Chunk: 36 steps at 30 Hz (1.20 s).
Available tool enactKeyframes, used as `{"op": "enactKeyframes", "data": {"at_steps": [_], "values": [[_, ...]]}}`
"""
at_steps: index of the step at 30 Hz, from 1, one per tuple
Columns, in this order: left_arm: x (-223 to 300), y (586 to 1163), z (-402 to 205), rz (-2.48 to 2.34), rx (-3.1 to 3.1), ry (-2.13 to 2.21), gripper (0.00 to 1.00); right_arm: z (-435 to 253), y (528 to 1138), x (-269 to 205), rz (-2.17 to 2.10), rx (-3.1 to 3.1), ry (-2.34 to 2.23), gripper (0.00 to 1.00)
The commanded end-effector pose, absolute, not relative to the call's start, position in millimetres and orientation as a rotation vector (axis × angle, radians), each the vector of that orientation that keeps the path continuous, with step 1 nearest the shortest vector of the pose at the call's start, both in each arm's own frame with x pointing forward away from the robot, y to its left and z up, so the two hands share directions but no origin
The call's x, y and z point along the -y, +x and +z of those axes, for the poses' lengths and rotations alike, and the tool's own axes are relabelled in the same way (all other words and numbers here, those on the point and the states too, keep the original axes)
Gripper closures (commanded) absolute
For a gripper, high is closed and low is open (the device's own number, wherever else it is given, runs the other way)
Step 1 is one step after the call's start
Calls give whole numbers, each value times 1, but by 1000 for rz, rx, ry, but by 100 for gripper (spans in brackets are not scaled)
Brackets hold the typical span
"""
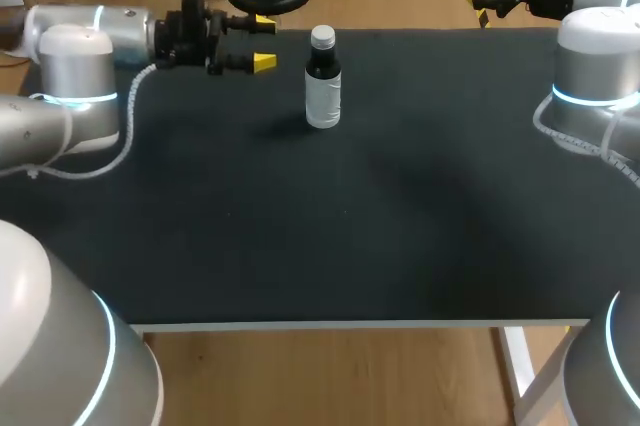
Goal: Unscrew the bottle cap
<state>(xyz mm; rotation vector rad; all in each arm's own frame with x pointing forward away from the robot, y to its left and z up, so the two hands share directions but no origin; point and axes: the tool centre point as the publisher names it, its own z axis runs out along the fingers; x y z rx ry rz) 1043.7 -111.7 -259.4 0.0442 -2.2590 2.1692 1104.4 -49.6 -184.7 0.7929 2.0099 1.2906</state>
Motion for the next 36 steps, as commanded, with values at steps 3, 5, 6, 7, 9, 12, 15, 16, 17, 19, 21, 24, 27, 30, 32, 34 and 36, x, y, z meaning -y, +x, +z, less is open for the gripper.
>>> {"op": "enactKeyframes", "data": {"at_steps": [3, 5, 6, 7, 9, 12, 15, 16, 17, 19, 21, 24, 27, 30, 32, 34, 36], "values": [[128, 1051, -271, 2181, 2204, -18, 0, -185, 1104, 50, 1291, -2010, 793, 0], [133, 1051, -274, 2192, 2176, -32, 0, -185, 1104, 50, 1291, -2010, 793, 0], [134, 1051, -275, 2194, 2171, -36, 0, -185, 1104, 50, 1291, -2010, 793, 0], [135, 1052, -277, 2192, 2173, -36, 0, -185, 1104, 50, 1291, -2010, 793, 0], [140, 1053, -279, 2189, 2167, -40, 0, -185, 1104, 50, 1291, -2010, 793, 0], [146, 1054, -280, 2183, 2157, -47, 0, -185, 1104, 50, 1291, -2010, 793, 0], [151, 1054, -280, 2177, 2157, -51, 0, -185, 1104, 50, 1291, -2010, 793, 0], [153, 1055, -280, 2173, 2157, -57, 0, -185, 1104, 50, 1291, -2010, 793, 0], [155, 1055, -280, 2169, 2155, -64, 0, -185, 1104, 50, 1291, -2010, 793, 0], [159, 1056, -281, 2163, 2151, -71, 0, -185, 1104, 50, 1291, -2010, 793, 0], [163, 1056, -282, 2155, 2148, -76, 0, -185, 1104, 50, 1291, -2010, 793, 0], [166, 1056, -283, 2148, 2145, -85, 0, -185, 1104, 50, 1291, -2010, 793, 0], [170, 1054, -283, 2147, 2139, -92, 0, -185, 1104, 50, 1291, -2010, 793, 0], [173, 1052, -284, 2148, 2126, -102, 0, -185, 1104, 50, 1291, -2010, 793, 0], [174, 1051, -284, 2148, 2123, -106, 0, -185, 1104, 50, 1291, -2010, 793, 0], [176, 1050, -285, 2144, 2116, -112, 0, -185, 1104, 50, 1291, -2010, 793, 0], [178, 1049, -286, 2141, 2111, -116, 0, -185, 1104, 50, 1291, -2010, 793, 0]]}}
